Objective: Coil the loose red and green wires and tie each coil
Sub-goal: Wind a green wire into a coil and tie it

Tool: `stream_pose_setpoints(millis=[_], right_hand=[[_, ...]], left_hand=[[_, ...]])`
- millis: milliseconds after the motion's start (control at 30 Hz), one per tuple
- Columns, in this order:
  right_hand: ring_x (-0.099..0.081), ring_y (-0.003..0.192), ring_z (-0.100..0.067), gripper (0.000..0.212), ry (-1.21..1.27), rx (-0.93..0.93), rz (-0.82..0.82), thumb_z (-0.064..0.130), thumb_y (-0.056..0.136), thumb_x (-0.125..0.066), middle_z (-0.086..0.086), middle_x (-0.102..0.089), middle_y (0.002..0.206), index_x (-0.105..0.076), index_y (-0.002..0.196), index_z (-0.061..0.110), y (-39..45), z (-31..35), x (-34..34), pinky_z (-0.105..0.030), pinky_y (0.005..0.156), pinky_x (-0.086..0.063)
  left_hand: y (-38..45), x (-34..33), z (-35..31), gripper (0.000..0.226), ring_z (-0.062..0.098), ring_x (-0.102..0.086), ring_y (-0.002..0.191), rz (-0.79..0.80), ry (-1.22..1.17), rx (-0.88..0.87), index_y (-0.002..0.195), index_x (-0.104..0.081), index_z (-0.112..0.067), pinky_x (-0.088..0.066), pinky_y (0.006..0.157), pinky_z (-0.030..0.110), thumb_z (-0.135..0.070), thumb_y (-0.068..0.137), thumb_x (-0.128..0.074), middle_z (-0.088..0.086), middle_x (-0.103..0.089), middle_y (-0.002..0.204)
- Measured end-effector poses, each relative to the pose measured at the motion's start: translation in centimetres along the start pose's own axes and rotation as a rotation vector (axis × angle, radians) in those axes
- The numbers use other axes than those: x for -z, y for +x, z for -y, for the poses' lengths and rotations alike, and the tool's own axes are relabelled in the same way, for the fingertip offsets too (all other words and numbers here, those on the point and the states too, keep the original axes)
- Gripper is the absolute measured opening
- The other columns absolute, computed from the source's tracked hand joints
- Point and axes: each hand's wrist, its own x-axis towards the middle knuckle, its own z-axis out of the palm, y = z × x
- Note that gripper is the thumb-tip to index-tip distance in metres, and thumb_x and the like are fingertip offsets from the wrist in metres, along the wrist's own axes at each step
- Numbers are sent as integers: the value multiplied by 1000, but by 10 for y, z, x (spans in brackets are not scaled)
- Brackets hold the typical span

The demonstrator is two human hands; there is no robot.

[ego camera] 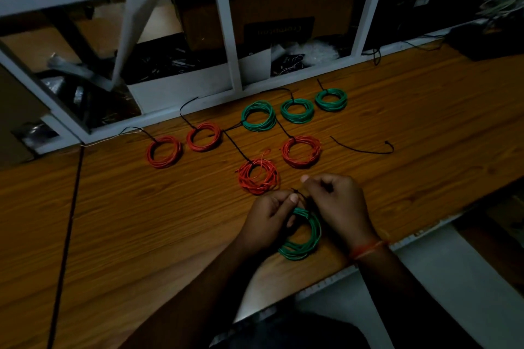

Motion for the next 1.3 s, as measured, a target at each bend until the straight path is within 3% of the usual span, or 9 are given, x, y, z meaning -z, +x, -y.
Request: stream_pose_setpoints(millis=[167,300,367,500,567,733,933,1167,1300], right_hand=[[-46,45,-14,41,326,-367,276,14,87,-75,0,-56,50,-64,48,16,20,4,3,-24,47,-30],[-38,45,-11,26,415,-440,352,10,89,-72,-4,-46,59,-60,66,14,26,3,4,-21,43,-23],[-40,46,-9,27,479,-397,233,8,94,-67,-1,-45,59,-60,69,16,27,8,1,-19,41,-30],[-60,80,-6,17,453,-209,3,12,98,-64,4,-66,82,-68,83,20,38,13,2,-25,73,-47],[-61,86,-2,15,387,-132,-15,13,99,-63,4,-69,88,-67,85,17,42,12,2,-23,78,-47],[-55,79,-4,15,235,48,-34,15,102,-57,5,-61,84,-61,87,15,42,4,-5,-22,71,-45],[-53,63,-5,15,213,214,60,16,106,-48,5,-67,80,-54,95,8,36,15,-3,-24,59,-44],[-51,63,-4,15,307,319,-50,9,106,-46,1,-62,80,-49,92,12,44,43,-4,-26,60,-43],[-52,64,-3,13,271,407,-104,15,103,-46,4,-62,78,-51,91,15,49,65,-15,-30,58,-44]], left_hand=[[-1,0,-3,35,20,-44,53,58,52,-35,78,-63,-24,-35,58,33,-24,110,-46,5,-50,57],[-4,1,-2,34,20,-43,52,83,35,-21,82,-64,-14,-34,55,33,-23,109,-46,3,-50,57],[-5,-1,0,36,19,-43,50,95,14,0,90,-63,0,-34,54,31,-25,109,-47,1,-49,56],[-13,-10,2,40,19,-38,53,84,-169,92,95,-60,8,-30,57,34,-27,108,-46,4,-44,56],[-15,-11,1,40,19,-36,54,75,-232,124,94,-60,9,-27,57,34,-27,106,-47,3,-43,56],[-13,-8,-5,37,7,-36,51,24,-354,200,93,-63,9,-25,55,27,-27,95,-54,-4,-46,54],[-12,-8,-6,34,15,-51,55,-141,-227,167,74,-72,-9,-37,55,26,-38,91,-65,8,-61,63],[-26,5,-10,21,9,-66,83,-110,-72,121,99,-79,-11,-48,74,24,-21,101,-61,-2,-76,90],[-22,16,-21,21,5,-67,87,-169,83,40,101,-79,-13,-49,76,23,-19,102,-59,-5,-76,92]])
